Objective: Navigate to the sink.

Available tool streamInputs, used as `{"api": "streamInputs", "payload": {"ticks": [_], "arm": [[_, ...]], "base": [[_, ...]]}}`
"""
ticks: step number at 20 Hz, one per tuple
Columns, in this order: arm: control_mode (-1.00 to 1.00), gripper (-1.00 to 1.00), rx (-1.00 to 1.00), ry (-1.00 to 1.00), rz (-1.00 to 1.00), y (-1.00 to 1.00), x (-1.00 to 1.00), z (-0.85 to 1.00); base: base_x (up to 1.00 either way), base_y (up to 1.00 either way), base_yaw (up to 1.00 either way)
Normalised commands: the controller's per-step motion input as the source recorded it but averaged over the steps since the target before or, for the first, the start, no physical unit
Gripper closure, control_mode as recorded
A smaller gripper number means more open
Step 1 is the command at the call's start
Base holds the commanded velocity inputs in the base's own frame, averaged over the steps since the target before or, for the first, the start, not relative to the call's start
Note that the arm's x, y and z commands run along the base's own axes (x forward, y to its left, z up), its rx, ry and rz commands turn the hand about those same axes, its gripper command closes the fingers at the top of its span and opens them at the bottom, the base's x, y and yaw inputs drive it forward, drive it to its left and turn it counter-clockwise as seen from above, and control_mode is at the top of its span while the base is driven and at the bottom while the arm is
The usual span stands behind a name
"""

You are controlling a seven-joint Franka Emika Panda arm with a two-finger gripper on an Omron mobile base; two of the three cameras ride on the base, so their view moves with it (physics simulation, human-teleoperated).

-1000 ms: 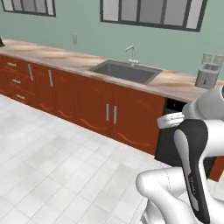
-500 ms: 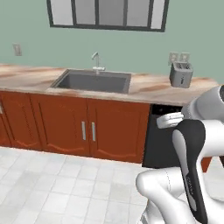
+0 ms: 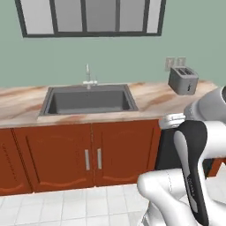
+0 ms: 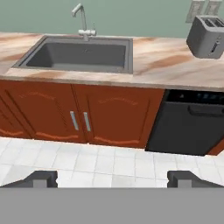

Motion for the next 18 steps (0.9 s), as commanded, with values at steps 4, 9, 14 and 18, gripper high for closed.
{"api": "streamInputs", "payload": {"ticks": [4, 9, 14, 18], "arm": [[1.00, -1.00, 0.00, 0.00, 0.00, 0.00, 0.00, 0.00], [1.00, -1.00, 0.00, 0.00, 0.00, 0.00, 0.00, 0.00], [1.00, -1.00, 0.00, 0.00, 0.00, 0.00, 0.00, 0.00], [1.00, -1.00, 0.00, 0.00, 0.00, 0.00, 0.00, 0.00]], "base": [[1.00, 1.00, -0.30], [1.00, 0.93, -0.25], [1.00, 0.02, -0.05], [1.00, -0.50, 0.13]]}}
